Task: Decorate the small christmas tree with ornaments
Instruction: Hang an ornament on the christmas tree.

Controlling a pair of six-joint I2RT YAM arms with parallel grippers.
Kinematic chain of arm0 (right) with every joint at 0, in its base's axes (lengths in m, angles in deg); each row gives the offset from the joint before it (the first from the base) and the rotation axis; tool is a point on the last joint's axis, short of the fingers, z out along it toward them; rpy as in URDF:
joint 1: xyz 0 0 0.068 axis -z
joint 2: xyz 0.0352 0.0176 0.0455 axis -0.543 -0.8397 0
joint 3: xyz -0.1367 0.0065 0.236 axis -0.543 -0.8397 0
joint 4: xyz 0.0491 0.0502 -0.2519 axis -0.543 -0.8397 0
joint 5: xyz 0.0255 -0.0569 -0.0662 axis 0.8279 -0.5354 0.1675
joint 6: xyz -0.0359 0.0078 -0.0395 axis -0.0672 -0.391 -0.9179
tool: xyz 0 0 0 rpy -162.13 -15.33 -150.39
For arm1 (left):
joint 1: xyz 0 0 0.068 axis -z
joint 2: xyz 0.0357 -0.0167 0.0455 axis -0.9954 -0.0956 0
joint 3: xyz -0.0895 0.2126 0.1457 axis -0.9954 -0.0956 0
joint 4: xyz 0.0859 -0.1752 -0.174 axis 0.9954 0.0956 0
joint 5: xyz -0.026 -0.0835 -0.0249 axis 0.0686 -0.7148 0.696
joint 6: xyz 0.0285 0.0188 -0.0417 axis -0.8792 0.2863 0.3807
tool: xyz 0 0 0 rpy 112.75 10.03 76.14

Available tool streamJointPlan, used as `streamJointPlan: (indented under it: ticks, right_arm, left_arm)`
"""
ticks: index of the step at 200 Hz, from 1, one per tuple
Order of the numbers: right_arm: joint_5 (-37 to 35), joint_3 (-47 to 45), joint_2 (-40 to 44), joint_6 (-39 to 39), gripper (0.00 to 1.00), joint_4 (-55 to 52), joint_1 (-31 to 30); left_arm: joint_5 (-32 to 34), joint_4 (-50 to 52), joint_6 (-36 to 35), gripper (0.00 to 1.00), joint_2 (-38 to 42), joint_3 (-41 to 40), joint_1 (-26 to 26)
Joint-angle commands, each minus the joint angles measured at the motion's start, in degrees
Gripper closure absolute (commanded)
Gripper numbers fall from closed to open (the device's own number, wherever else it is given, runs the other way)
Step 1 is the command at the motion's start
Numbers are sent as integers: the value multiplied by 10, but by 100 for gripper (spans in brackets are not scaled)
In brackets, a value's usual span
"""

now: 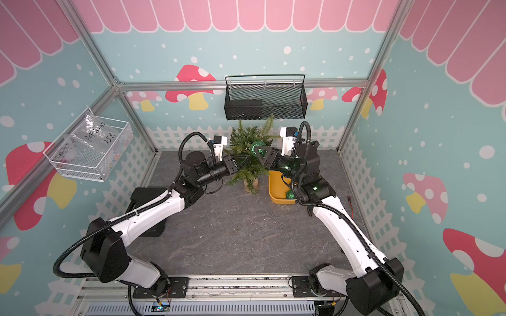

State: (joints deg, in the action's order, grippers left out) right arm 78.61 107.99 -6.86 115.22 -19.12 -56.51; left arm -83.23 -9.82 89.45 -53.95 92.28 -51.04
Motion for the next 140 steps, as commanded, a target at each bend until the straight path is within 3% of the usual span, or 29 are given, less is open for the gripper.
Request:
streamJointPlan:
  ticks: [1, 80, 140]
  right_arm:
    - [-6, -12, 15, 13, 51, 39, 3]
    - [-10, -51, 26, 32, 51, 70, 4]
    - [-6, -57, 27, 38, 51, 80, 4]
  left_arm:
    - [13, -6, 7, 77, 6, 3, 2]
    - [27, -8, 4, 64, 21, -6, 1]
    - [48, -5, -2, 63, 34, -11, -3]
